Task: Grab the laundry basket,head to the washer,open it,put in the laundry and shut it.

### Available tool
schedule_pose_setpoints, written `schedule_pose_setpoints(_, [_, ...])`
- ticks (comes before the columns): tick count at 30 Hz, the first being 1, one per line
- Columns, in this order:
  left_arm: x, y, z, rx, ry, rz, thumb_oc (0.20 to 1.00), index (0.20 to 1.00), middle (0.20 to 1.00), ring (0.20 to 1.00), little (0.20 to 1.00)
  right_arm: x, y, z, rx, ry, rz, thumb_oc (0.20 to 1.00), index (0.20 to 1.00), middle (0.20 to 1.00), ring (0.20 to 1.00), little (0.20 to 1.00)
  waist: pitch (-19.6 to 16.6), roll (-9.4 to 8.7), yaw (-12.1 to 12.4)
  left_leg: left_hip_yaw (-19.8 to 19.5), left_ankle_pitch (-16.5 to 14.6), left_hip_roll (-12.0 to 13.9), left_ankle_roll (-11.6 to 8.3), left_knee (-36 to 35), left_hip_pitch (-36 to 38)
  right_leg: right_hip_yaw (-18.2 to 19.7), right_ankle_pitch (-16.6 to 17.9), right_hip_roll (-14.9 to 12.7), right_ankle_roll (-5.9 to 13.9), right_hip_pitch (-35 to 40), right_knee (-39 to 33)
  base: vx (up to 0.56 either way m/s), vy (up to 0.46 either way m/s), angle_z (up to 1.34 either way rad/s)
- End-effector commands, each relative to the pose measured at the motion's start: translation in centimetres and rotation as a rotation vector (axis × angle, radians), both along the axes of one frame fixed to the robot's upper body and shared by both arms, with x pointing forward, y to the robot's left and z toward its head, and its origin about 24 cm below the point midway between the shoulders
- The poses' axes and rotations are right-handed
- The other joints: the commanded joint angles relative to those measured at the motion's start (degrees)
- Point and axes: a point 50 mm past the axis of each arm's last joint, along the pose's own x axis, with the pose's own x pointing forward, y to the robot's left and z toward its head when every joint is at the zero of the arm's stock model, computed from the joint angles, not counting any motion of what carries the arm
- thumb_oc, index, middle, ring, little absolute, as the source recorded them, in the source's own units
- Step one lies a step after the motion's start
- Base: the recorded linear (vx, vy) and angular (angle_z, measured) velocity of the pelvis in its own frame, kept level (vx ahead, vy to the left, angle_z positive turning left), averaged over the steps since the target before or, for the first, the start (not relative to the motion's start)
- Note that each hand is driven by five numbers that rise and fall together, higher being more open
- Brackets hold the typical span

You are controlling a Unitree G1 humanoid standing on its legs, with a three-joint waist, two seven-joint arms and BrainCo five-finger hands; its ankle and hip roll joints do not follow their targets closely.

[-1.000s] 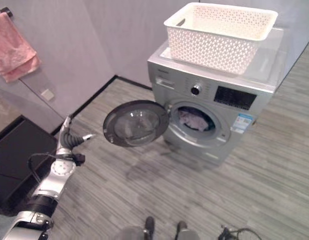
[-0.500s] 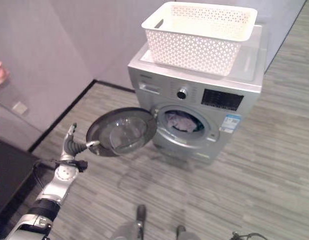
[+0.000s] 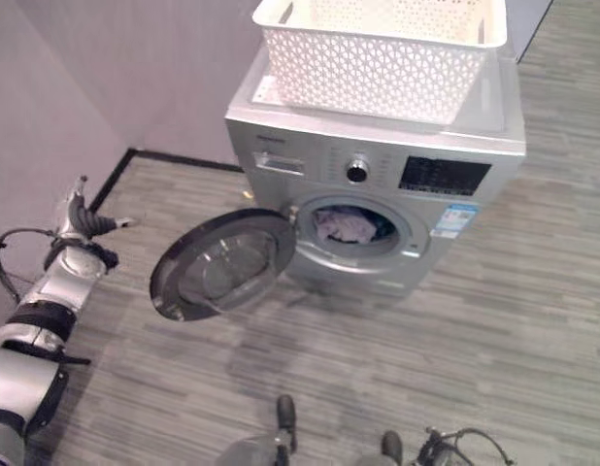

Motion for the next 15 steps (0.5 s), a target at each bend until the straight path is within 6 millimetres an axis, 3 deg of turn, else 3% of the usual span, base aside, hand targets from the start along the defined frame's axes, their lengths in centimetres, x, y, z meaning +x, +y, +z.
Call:
schedule_pose_setpoints(1, [1.2, 1.0, 4.3, 0.007, -0.001, 0.027, 1.0, 1.0, 1.0, 1.0, 1.0, 3.7, 0.4, 1.2, 0.003, -0.078, 0.028, 1.0, 1.0, 1.0, 1.0, 1.0, 1.5, -0.74, -0.5, -1.8, -7.0, 4.7, -1.96, 7.6, -4.4, 1.0, 5.8, -0.7, -1.37, -0.8, 2.7, -0.07, -0.088, -0.08])
schedule_pose_setpoints(4, [1.3, 1.3, 4.8, 0.01, 0.031, 0.035, 1.0, 1.0, 1.0, 1.0, 1.0, 3.8, 0.7, 1.1, 0.015, -0.088, 0.015, 1.0, 1.0, 1.0, 1.0, 1.0, 2.0, -1.57, -0.7, -1.9, -6.8, 5.0, -1.97, 8.1, -5.8, 1.1, 5.8, -0.3, -1.4, -1.9, 2.7, -0.08, -0.056, -0.14])
schedule_pose_setpoints(5, [1.9, 0.9, 6.3, 0.012, 0.009, 0.029, 1.0, 1.0, 1.0, 1.0, 1.0, 4.4, 1.1, 1.2, 0.023, -0.107, 0.01, 1.0, 1.0, 1.0, 1.0, 1.0, 3.0, -2.43, -0.9, -2.2, -6.4, 5.4, -2.04, 8.6, -7.6, 0.9, 5.9, 0.3, -1.5, -3.3, 2.9, -0.1, -0.057, 0.04])
schedule_pose_setpoints(9, [2.3, 0.9, 8.1, 0.021, -0.035, 0.041, 1.0, 1.0, 1.0, 1.0, 1.0, 5.4, 1.4, 1.6, 0.036, -0.142, -0.005, 1.0, 1.0, 1.0, 1.0, 1.0, 4.5, -3.62, -1.1, -2.6, -6.0, 6.0, -2.19, 9.1, -9.4, 0.7, 6.4, 0.8, -1.58, -5.0, 2.9, -0.06, -0.039, 0.02])
schedule_pose_setpoints(10, [0.9, 3.3, 10.8, 0.034, -0.101, 0.095, 1.0, 1.0, 1.0, 1.0, 1.0, 5.9, 1.3, 2.3, 0.104, -0.207, 0.069, 1.0, 1.0, 1.0, 1.0, 1.0, 5.7, -5.32, -3.0, -2.7, -6.7, 6.9, -2.99, 9.1, -9.4, 1.0, 6.8, 1.2, -1.0, -5.7, 3.1, -0.02, -0.032, -0.01])
schedule_pose_setpoints(11, [0.9, 3.3, 10.8, 0.033, -0.1, 0.096, 1.0, 1.0, 1.0, 1.0, 1.0, 5.9, 1.3, 2.3, 0.103, -0.206, 0.069, 1.0, 1.0, 1.0, 1.0, 1.0, 5.7, -5.28, -3.0, -2.7, -6.8, 6.9, -2.99, 9.2, -9.4, 1.0, 6.7, 1.2, -0.99, -5.7, 3.1, -0.01, -0.101, -0.04])
schedule_pose_setpoints(12, [0.4, 4.1, 12.4, 0.061, -0.138, 0.11, 1.0, 1.0, 1.0, 1.0, 1.0, 6.5, 1.8, 3.1, 0.16, -0.264, 0.137, 1.0, 1.0, 1.0, 1.0, 1.0, 6.3, -7.22, -3.5, -2.8, -6.2, 7.9, -3.59, 8.9, -9.8, 1.0, 7.4, 1.7, -0.64, -6.1, 2.7, -0.01, -0.106, -0.1])
schedule_pose_setpoints(15, [-0.2, 4.9, 13.3, 0.099, -0.129, 0.136, 1.0, 1.0, 1.0, 1.0, 1.0, 5.1, 2.3, 2.7, 0.212, -0.228, 0.178, 1.0, 1.0, 1.0, 1.0, 1.0, 7.1, -8.99, -3.6, -3.0, -5.9, 8.4, -4.03, 8.6, -10.4, 0.9, 8.4, 2.0, -0.38, -6.3, 2.1, 0.0, -0.078, -0.08])
